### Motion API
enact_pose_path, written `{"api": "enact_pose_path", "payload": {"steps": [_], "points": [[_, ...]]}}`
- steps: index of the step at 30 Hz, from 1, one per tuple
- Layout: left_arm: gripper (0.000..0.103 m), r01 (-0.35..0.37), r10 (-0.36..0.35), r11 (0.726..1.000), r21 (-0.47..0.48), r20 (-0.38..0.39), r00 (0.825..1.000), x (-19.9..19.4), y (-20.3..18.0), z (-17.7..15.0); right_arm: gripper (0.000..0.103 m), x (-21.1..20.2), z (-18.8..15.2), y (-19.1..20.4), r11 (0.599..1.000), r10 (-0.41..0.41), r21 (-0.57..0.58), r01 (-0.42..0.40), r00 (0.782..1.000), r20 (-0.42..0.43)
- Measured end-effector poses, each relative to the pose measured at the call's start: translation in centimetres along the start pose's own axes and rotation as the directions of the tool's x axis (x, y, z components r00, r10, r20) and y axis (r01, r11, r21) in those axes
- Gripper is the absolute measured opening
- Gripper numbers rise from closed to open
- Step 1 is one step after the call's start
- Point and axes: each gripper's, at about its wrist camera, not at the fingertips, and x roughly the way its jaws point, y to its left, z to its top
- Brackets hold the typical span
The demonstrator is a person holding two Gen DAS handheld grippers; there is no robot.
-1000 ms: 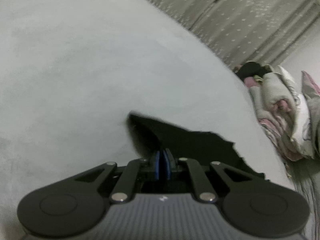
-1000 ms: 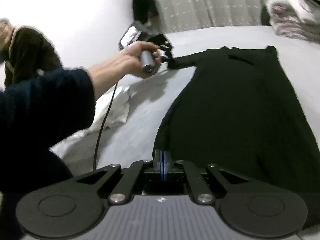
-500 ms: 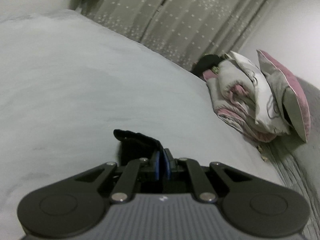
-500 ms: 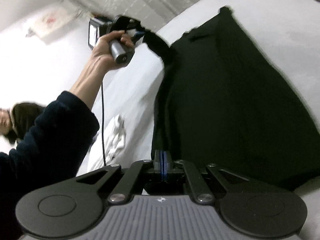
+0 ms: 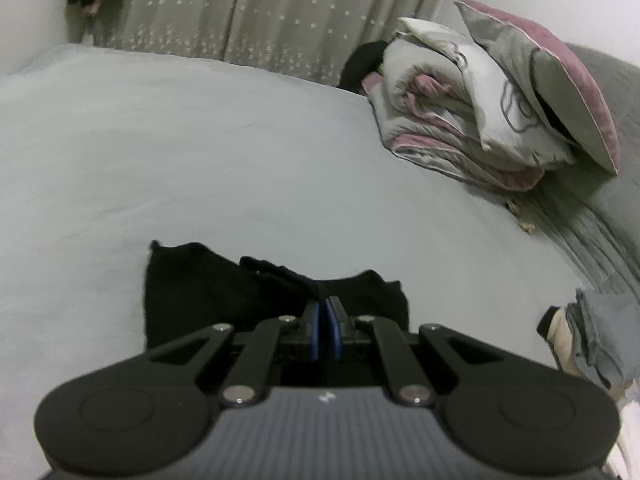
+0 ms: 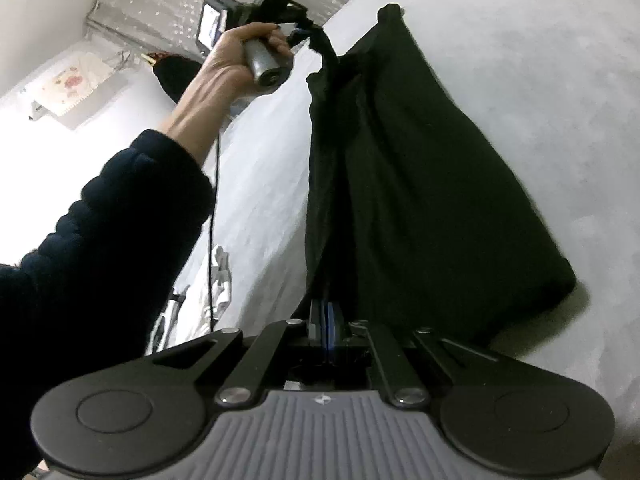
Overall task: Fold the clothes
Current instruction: 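Fold the lifted side over the garment body with the left gripper and release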
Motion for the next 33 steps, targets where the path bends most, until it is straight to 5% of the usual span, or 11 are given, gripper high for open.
{"api": "enact_pose_path", "payload": {"steps": [10,17,18,19,21,24,28,33], "points": [[0.006,-0.013,0.013,1.000,0.005,0.000,1.000,1.1,-1.1,-0.1,0.004,-1.0,-1.9,0.2,0.999,-0.035,0.030,0.033,0.998,0.054],[0.009,0.036,-0.040,0.996,-0.081,-0.042,0.998,2.0,-0.1,-0.8,0.004,-0.5,-3.2,3.4,0.996,-0.052,-0.062,0.059,0.994,0.100],[0.024,0.048,-0.053,0.995,-0.089,-0.054,0.997,2.0,0.2,-0.8,0.004,-0.2,-3.4,3.6,0.996,-0.055,-0.065,0.061,0.995,0.083],[0.057,0.053,-0.059,0.994,-0.092,-0.055,0.997,1.6,0.5,-0.7,0.005,0.2,-3.5,3.5,0.997,-0.059,-0.056,0.062,0.997,0.057],[0.083,0.057,-0.060,0.995,-0.078,-0.031,0.998,0.1,1.1,-0.2,0.005,0.2,-3.8,3.3,0.996,-0.080,-0.047,0.082,0.996,0.037],[0.087,0.076,-0.075,0.996,-0.036,0.019,0.997,-3.1,2.2,1.0,0.010,-0.1,-3.5,4.2,0.992,-0.096,-0.080,0.101,0.994,0.058],[0.093,0.099,-0.088,0.988,-0.121,0.091,0.992,-9.7,6.0,1.8,0.017,-0.4,-2.7,5.8,0.989,-0.083,-0.115,0.093,0.993,0.087],[0.096,0.004,0.009,0.967,-0.253,0.050,0.999,-16.8,11.7,-2.4,0.017,-1.0,0.5,7.6,0.975,-0.084,-0.195,0.103,0.991,0.107]]}}
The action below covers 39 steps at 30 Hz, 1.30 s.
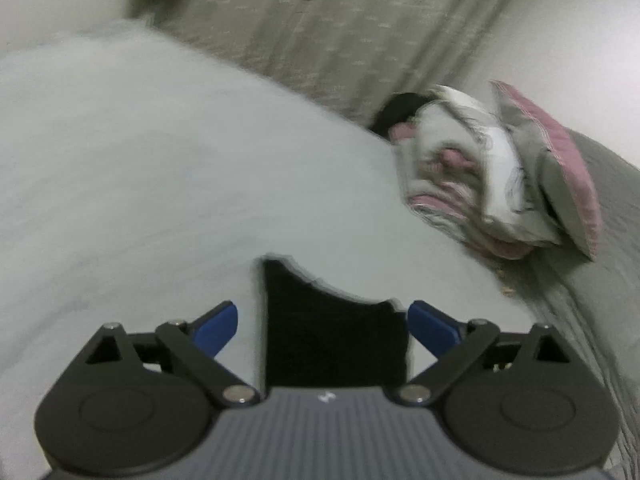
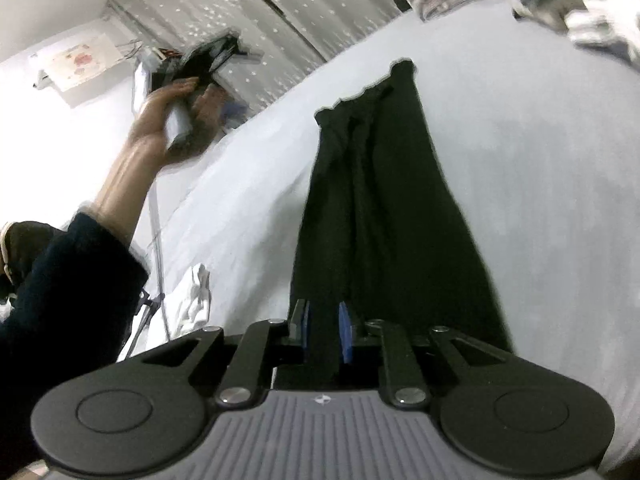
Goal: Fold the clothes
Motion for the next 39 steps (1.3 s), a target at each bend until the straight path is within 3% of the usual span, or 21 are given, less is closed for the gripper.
{"api": "enact_pose_path", "payload": {"steps": [3,6,8,13,16,19,23,26,27,28,29,36,39], "points": [[0.096,-0.059,0.058,0.996,-0.059,-0.027,0.998,-2.7,3.5,-3.3,0.020,0.2,3.3,-0.1,0.992,-0.010,-0.127,0.009,1.000,-0.011],[0.096,-0.081,0.074,0.988,-0.131,-0.056,0.996,-3.5,6.1,-6.2,0.020,3.3,7.7,0.1,0.974,-0.027,-0.224,0.020,0.999,-0.029],[0.096,-0.088,0.080,0.989,-0.121,-0.070,0.994,-3.0,6.5,-6.8,0.020,5.8,10.9,-0.2,0.964,-0.032,-0.265,0.016,0.998,-0.056],[0.096,-0.098,0.090,0.992,-0.078,-0.106,0.990,-1.7,7.2,-7.8,0.020,16.0,19.4,-4.7,0.992,-0.011,-0.123,-0.012,0.982,-0.188],[0.096,-0.090,0.079,0.993,-0.076,-0.133,0.988,-1.3,7.6,-8.1,0.020,21.8,23.5,-8.1,0.998,-0.044,0.024,0.050,0.980,-0.194],[0.096,-0.091,0.080,0.993,-0.072,-0.151,0.985,-0.9,7.8,-8.0,0.020,26.2,27.1,-10.7,0.980,-0.138,0.125,0.158,0.978,-0.155],[0.096,-0.071,0.054,0.993,-0.090,-0.177,0.983,-0.5,8.3,-7.9,0.020,29.6,29.3,-11.8,0.957,-0.272,0.061,0.285,0.948,-0.163],[0.096,-0.073,0.053,0.992,-0.100,-0.185,0.981,-0.3,8.6,-7.8,0.020,30.6,30.2,-11.9,0.968,-0.240,0.036,0.248,0.959,-0.152],[0.096,-0.075,0.055,0.992,-0.101,-0.183,0.982,-0.3,8.6,-7.7,0.017,30.5,30.2,-11.6,0.974,-0.224,0.011,0.228,0.965,-0.134],[0.096,-0.077,0.057,0.992,-0.102,-0.182,0.982,-0.3,8.7,-7.7,0.007,30.3,30.3,-11.1,0.977,-0.214,-0.017,0.213,0.970,-0.114],[0.096,-0.080,0.060,0.992,-0.102,-0.181,0.982,-0.3,8.6,-7.7,0.007,30.4,30.7,-10.4,0.977,-0.210,-0.044,0.207,0.973,-0.099],[0.096,-0.083,0.064,0.992,-0.092,-0.187,0.980,0.0,8.3,-7.8,0.006,28.3,33.0,-7.3,0.950,-0.244,-0.189,0.247,0.969,0.036],[0.096,-0.079,0.063,0.993,-0.083,-0.189,0.980,0.1,8.2,-7.9,0.006,29.2,33.4,-7.0,0.926,-0.289,-0.239,0.291,0.956,0.044]]}}
